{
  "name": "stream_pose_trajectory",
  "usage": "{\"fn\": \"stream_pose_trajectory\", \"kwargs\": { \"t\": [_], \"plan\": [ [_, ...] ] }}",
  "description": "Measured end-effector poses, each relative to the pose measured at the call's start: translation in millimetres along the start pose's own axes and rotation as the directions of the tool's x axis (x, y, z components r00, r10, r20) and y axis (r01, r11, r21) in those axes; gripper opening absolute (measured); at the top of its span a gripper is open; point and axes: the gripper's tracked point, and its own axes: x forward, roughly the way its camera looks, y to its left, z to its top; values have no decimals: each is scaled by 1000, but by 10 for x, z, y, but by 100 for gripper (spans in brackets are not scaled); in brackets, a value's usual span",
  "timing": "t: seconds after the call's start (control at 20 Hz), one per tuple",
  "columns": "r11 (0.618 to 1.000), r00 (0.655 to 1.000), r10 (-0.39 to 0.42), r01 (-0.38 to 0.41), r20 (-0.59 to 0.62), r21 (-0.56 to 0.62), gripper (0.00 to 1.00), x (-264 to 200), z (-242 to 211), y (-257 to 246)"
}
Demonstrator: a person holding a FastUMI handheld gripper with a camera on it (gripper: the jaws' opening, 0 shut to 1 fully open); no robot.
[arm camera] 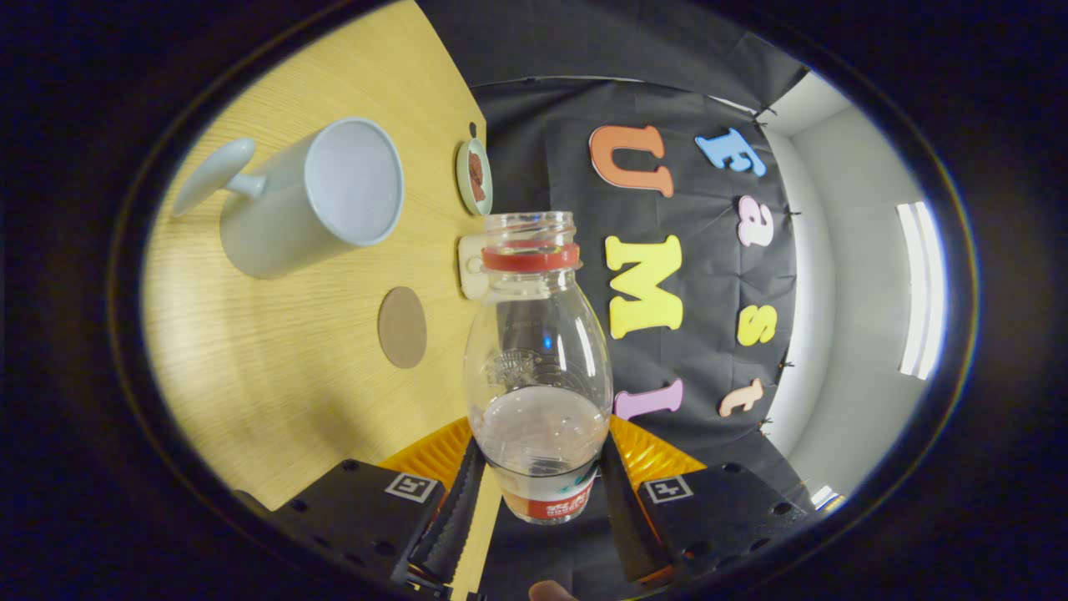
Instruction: Take the bottle from table, then pour the juice into the cup, finally place the bottle on the coaster
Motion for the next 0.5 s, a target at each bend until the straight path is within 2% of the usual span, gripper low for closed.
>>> {"fn": "stream_pose_trajectory", "kwargs": {
  "t": [0.5],
  "plan": [
    [994,999,-30,33,35,-103,75,56,110,-176]
  ]
}}
